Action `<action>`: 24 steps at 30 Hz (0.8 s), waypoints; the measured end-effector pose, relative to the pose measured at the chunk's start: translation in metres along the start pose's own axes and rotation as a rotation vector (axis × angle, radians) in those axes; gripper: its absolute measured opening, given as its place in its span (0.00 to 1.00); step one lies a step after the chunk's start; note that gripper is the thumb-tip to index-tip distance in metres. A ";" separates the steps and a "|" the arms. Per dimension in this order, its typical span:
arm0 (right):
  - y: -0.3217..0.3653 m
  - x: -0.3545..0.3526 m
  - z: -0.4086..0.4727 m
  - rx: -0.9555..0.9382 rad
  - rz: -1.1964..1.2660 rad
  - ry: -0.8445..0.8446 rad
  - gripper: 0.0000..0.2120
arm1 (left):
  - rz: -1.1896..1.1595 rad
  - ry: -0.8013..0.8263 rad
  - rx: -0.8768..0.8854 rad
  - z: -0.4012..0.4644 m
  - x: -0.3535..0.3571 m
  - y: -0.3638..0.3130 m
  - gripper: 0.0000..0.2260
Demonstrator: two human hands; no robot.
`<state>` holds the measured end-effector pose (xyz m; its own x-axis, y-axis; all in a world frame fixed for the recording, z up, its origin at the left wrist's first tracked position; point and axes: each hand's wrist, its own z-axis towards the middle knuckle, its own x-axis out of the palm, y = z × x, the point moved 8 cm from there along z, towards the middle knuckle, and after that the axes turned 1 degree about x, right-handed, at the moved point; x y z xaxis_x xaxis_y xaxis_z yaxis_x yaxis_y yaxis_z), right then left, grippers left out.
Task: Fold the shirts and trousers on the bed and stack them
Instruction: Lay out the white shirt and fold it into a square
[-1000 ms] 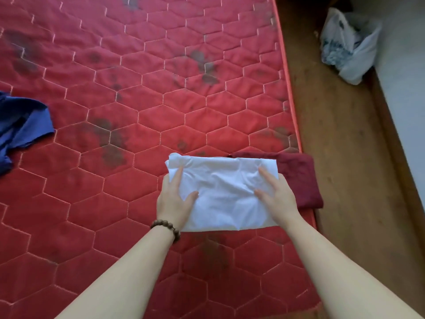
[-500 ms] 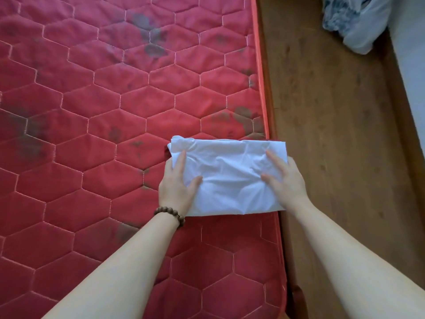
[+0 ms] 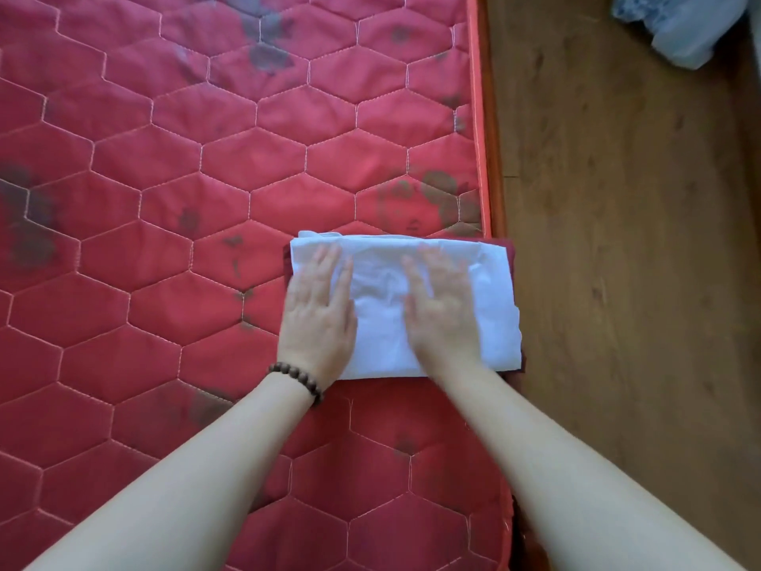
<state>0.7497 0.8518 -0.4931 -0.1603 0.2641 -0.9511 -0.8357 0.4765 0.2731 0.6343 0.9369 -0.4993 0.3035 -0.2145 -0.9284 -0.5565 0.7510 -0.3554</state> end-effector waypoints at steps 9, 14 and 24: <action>-0.025 0.070 -0.010 0.011 -0.273 0.444 0.30 | 0.102 0.300 -0.020 0.000 0.060 0.013 0.29; -0.083 0.048 -0.018 0.164 -0.215 0.342 0.32 | 0.141 0.278 -0.043 -0.002 0.067 0.017 0.31; -0.086 0.053 -0.016 0.169 -0.135 0.309 0.32 | 0.091 0.243 -0.076 -0.001 0.065 0.026 0.31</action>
<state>0.8042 0.8111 -0.5694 -0.2274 -0.0639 -0.9717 -0.7657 0.6283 0.1378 0.6390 0.9415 -0.5693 0.0606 -0.2988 -0.9524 -0.6318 0.7272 -0.2684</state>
